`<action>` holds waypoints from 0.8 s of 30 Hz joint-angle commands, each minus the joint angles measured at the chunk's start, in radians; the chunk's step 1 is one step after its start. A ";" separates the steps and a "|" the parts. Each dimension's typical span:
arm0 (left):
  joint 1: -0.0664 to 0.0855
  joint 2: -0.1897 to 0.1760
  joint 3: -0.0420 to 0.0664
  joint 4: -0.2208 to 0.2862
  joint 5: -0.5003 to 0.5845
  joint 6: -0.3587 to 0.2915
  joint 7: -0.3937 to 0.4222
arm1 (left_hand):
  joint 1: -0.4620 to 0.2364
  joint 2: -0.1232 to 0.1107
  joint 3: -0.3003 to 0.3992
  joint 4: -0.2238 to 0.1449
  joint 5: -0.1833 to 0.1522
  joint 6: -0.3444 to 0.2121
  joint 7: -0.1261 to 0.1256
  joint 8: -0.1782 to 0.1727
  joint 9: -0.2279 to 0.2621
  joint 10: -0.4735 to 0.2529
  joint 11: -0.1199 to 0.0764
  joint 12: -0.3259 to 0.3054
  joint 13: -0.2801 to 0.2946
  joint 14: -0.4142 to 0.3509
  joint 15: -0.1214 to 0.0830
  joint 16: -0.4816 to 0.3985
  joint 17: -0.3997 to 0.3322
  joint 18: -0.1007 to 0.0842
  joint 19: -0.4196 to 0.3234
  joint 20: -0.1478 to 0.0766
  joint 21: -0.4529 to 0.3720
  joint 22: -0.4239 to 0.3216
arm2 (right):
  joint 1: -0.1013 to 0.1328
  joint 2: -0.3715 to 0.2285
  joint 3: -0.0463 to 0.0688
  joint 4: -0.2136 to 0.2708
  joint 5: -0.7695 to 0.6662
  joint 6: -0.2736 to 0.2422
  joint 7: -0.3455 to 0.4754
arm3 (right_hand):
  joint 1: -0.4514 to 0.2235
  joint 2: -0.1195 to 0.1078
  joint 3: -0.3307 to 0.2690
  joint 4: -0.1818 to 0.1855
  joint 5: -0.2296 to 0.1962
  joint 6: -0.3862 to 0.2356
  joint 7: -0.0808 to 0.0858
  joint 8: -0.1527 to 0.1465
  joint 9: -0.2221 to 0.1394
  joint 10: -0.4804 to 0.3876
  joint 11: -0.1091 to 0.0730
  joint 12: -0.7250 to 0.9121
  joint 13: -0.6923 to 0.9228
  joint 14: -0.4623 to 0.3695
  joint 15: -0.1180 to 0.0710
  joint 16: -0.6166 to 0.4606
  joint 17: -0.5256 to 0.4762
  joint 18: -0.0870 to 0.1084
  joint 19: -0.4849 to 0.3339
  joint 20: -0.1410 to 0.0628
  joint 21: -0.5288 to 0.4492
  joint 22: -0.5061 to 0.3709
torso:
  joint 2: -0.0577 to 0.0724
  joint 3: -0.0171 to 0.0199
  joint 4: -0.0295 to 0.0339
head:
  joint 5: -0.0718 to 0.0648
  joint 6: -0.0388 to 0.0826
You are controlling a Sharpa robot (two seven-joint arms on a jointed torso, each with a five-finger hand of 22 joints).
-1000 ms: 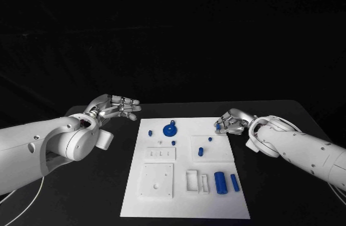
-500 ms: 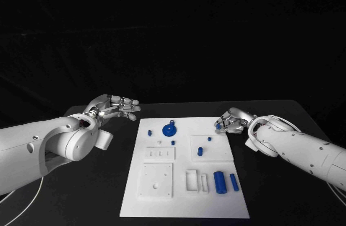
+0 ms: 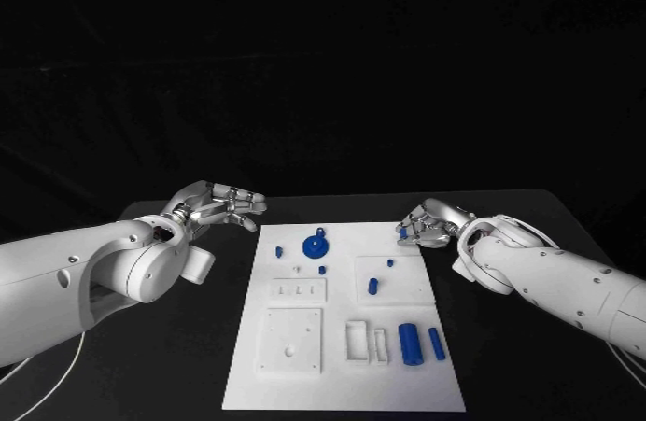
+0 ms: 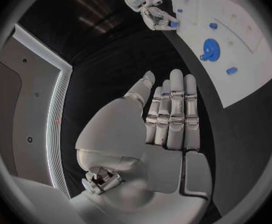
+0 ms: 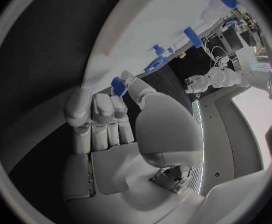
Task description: Assemble the parts on the task board
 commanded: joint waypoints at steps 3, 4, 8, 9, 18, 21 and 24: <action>0.016 0.031 0.004 -0.020 -0.064 0.078 -0.134 | -0.050 0.006 -0.006 0.037 0.014 0.049 -0.027 -0.003 0.001 0.109 -0.037 -0.001 0.003 0.062 -0.029 0.083 0.045 -0.010 0.055 -0.028 0.038 0.018 | 0.030 0.012 0.001 0.049 -0.099 0.025 -0.120 | 0.004 -0.006 0.021 0.008 -0.027 0.010 -0.005 0.003 0.001 0.005 0.000 -0.004 -0.002 0.003 -0.005 -0.002 -0.002 -0.007 0.016 -0.007 -0.003 0.115 | -0.011 -0.0038 -0.0128 | 0.011 0.006; 0.020 0.041 0.004 -0.025 -0.076 0.086 -0.158 | -0.059 0.005 -0.008 0.047 0.011 0.059 -0.031 -0.008 0.002 0.130 -0.043 -0.001 0.003 0.071 -0.036 0.104 0.059 -0.014 0.066 -0.035 0.047 0.022 | 0.036 0.014 0.001 0.063 -0.114 0.031 -0.142 | 0.005 -0.008 0.024 0.011 -0.029 0.011 -0.005 0.003 0.002 0.005 0.000 -0.005 -0.002 0.003 -0.005 -0.002 -0.002 -0.007 0.017 -0.007 -0.003 0.115 | -0.013 -0.0047 -0.0128 | 0.012 0.008; 0.032 0.070 0.005 -0.036 -0.110 0.080 -0.217 | -0.067 0.006 -0.011 0.066 0.012 0.076 -0.042 -0.010 0.002 0.210 -0.067 0.006 0.008 0.107 -0.060 0.178 0.104 -0.019 0.107 -0.062 0.085 0.042 | 0.052 0.023 0.001 0.109 -0.168 0.044 -0.214 | 0.006 -0.018 0.039 0.020 -0.020 0.015 -0.007 0.003 0.002 0.007 -0.002 -0.009 -0.003 0.004 -0.006 0.000 0.001 -0.007 0.019 -0.007 -0.001 0.116 | -0.020 -0.0076 -0.0164 | 0.022 0.014; 0.034 0.081 0.005 -0.039 -0.117 0.074 -0.232 | -0.057 0.009 -0.004 0.064 0.049 0.077 -0.042 -0.010 0.002 0.210 -0.071 0.018 0.012 0.118 -0.067 0.196 0.115 -0.018 0.120 -0.070 0.098 0.049 | 0.057 0.028 0.001 0.123 -0.183 0.047 -0.236 | 0.004 -0.019 0.039 0.022 -0.019 0.014 -0.006 0.003 0.002 0.006 -0.002 -0.009 -0.004 0.005 -0.006 0.001 0.002 -0.007 0.019 -0.008 -0.001 0.116 | -0.021 -0.0082 -0.0174 | 0.025 0.014; 0.041 0.182 0.000 -0.080 -0.151 0.046 -0.361 | -0.092 -0.021 -0.016 0.108 -0.035 0.047 -0.038 -0.012 0.000 0.216 -0.078 0.075 0.014 0.111 -0.078 0.286 0.202 -0.022 0.128 -0.085 0.154 0.094 | 0.077 0.086 0.001 0.215 -0.285 0.055 -0.353 | 0.003 -0.029 0.053 0.028 0.012 0.017 -0.006 0.004 0.002 0.009 -0.003 -0.012 -0.004 0.006 -0.006 0.003 0.007 -0.007 0.020 -0.008 0.001 0.116 | -0.036 -0.0174 -0.0262 | 0.043 0.013; 0.041 0.210 -0.001 -0.097 -0.162 0.056 -0.403 | -0.097 -0.030 -0.047 0.137 -0.066 0.041 -0.036 -0.012 0.000 0.215 -0.076 0.076 0.014 0.105 -0.076 0.286 0.212 -0.022 0.125 -0.083 0.149 0.097 | 0.079 0.114 0.001 0.228 -0.294 0.058 -0.373 | 0.002 -0.031 0.058 0.029 0.014 0.018 -0.007 0.003 0.002 0.010 -0.003 -0.012 -0.003 0.005 -0.007 0.001 0.007 -0.007 0.021 -0.008 0.002 0.117 | -0.040 -0.0189 -0.0277 | 0.046 0.011; 0.041 0.227 -0.002 -0.110 -0.171 0.060 -0.437 | -0.116 -0.041 -0.075 0.172 -0.076 0.033 -0.032 -0.011 0.000 0.213 -0.066 0.049 0.010 0.088 -0.068 0.266 0.209 -0.024 0.113 -0.076 0.134 0.093 | 0.080 0.139 -0.001 0.231 -0.285 0.059 -0.390 | 0.002 -0.032 0.062 0.028 0.036 0.019 -0.007 0.004 0.002 0.008 -0.004 -0.015 -0.004 0.005 -0.007 0.000 0.006 -0.007 0.021 -0.009 0.000 0.116 | -0.041 -0.0197 -0.0303 | 0.047 0.012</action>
